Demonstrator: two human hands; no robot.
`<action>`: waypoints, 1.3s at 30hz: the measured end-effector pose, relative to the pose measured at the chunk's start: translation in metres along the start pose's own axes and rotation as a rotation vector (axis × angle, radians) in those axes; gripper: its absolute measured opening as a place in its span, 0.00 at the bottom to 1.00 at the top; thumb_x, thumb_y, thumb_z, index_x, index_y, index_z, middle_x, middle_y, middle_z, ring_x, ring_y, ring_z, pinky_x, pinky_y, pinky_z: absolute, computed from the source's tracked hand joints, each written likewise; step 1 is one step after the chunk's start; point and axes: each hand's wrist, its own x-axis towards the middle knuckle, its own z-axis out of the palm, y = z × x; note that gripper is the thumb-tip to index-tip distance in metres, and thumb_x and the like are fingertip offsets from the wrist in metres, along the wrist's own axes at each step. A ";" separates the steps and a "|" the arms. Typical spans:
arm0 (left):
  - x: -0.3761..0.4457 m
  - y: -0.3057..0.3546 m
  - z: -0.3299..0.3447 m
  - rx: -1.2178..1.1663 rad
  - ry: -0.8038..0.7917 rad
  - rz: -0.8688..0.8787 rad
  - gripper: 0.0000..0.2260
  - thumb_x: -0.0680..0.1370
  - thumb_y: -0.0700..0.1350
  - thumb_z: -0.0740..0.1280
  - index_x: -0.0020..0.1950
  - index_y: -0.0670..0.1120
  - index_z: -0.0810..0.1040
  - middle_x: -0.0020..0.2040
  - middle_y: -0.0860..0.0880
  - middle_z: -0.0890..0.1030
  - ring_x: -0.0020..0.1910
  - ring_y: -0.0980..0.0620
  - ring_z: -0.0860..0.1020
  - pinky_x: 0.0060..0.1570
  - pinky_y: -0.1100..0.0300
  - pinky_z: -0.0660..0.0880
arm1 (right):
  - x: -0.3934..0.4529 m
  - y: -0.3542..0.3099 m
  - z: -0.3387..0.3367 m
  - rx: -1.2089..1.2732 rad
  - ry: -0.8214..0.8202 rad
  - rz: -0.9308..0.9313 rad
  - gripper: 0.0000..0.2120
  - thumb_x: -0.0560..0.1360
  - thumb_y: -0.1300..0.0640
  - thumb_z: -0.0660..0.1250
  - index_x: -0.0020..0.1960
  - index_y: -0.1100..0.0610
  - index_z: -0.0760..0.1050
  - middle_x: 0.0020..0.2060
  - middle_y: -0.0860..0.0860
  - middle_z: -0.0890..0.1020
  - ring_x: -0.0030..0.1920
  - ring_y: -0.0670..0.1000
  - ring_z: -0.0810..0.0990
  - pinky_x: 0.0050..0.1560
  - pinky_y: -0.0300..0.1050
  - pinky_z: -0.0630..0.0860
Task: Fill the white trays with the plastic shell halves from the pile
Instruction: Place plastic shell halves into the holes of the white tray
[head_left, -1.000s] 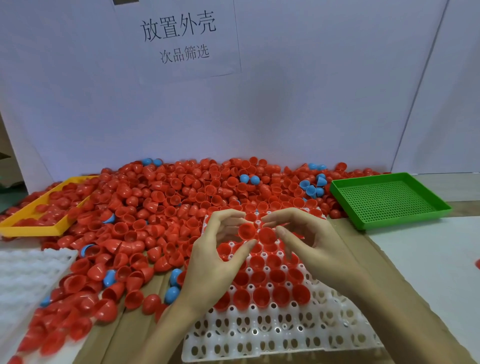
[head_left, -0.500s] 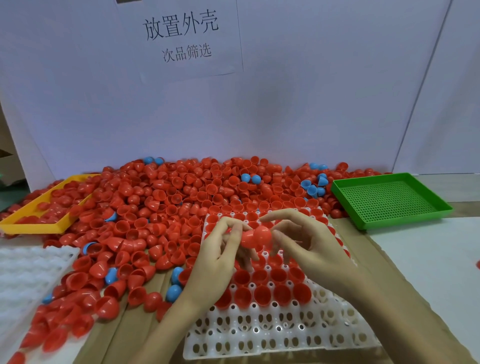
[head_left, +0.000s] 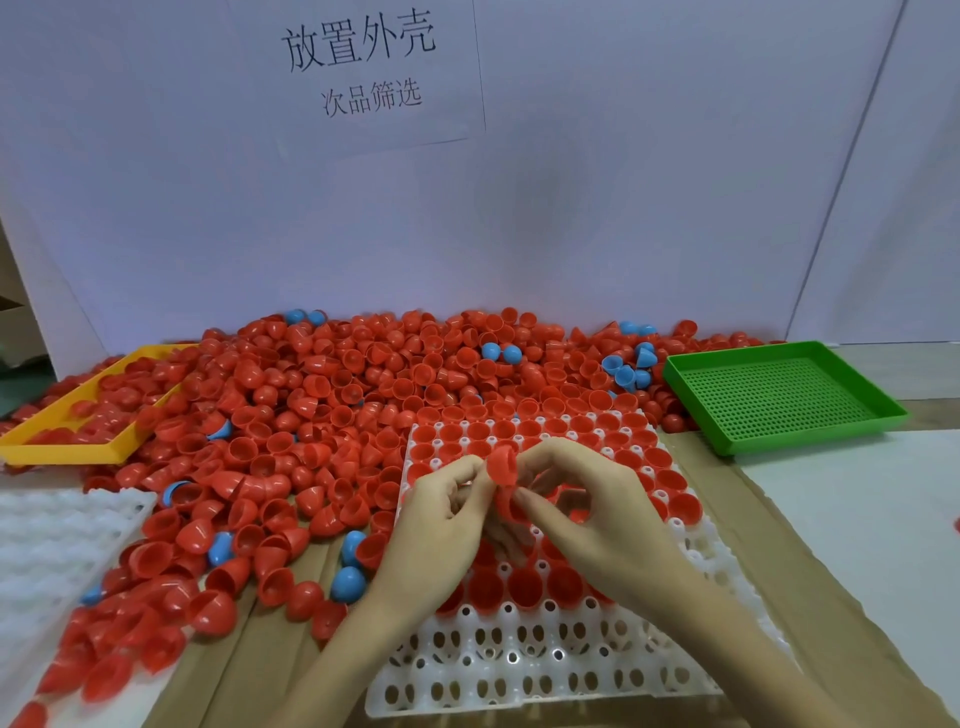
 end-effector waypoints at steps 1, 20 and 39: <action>0.000 -0.001 0.001 0.044 0.025 0.027 0.15 0.85 0.57 0.62 0.53 0.49 0.83 0.41 0.46 0.87 0.40 0.45 0.87 0.45 0.53 0.84 | 0.001 0.001 -0.001 -0.014 0.013 0.018 0.10 0.78 0.62 0.73 0.53 0.47 0.81 0.46 0.42 0.85 0.48 0.49 0.85 0.44 0.45 0.82; -0.001 0.004 -0.003 0.240 0.050 0.129 0.09 0.80 0.57 0.67 0.52 0.56 0.84 0.48 0.57 0.86 0.51 0.55 0.84 0.53 0.65 0.78 | 0.004 0.021 -0.090 0.101 -0.519 0.364 0.03 0.81 0.53 0.72 0.54 0.50 0.81 0.38 0.53 0.85 0.36 0.50 0.82 0.36 0.41 0.76; 0.015 -0.010 -0.041 0.758 0.228 0.248 0.02 0.82 0.45 0.70 0.52 0.51 0.82 0.52 0.59 0.79 0.57 0.57 0.75 0.61 0.72 0.67 | -0.001 0.027 -0.105 -0.064 -0.611 0.431 0.11 0.77 0.47 0.76 0.48 0.54 0.83 0.35 0.51 0.86 0.33 0.46 0.81 0.36 0.39 0.76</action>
